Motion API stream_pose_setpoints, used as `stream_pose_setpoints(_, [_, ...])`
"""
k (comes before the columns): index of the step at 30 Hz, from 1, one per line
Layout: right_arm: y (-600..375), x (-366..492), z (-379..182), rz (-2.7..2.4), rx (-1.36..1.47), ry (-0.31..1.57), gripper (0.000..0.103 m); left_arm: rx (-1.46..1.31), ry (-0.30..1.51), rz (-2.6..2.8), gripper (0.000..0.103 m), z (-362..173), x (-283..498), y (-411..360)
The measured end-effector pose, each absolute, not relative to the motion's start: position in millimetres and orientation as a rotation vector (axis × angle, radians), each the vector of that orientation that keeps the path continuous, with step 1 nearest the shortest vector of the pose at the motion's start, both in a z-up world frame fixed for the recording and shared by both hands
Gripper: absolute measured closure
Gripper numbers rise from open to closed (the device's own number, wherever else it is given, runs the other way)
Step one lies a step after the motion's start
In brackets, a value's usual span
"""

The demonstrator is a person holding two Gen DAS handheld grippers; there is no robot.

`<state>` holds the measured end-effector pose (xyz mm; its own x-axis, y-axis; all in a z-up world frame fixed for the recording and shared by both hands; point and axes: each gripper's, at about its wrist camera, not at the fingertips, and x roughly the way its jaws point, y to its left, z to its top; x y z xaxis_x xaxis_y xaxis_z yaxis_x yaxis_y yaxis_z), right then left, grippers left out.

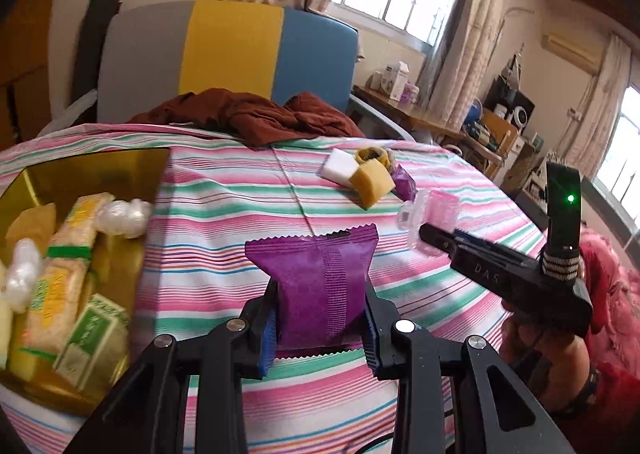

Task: Organize objects
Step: 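Carry the pink roller and purple packet over the gold tray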

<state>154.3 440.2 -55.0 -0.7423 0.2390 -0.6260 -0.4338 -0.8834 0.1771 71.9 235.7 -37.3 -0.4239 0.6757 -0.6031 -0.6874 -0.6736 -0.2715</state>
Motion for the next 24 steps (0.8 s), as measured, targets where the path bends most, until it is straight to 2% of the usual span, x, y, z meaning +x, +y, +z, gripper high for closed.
stream_pose_setpoints(13, [342.7, 113.0, -30.1, 2.837, -0.974, 0.45, 0.066, -0.878, -0.12, 2.301, 0.068, -23.8, 50.7, 140.1])
stream_pose_setpoints(24, [271.8, 76.8, -16.7, 2.988, -1.056, 0.404, 0.066, -0.938, -0.16, 2.453, 0.068, -34.3, 18.1, 64.8])
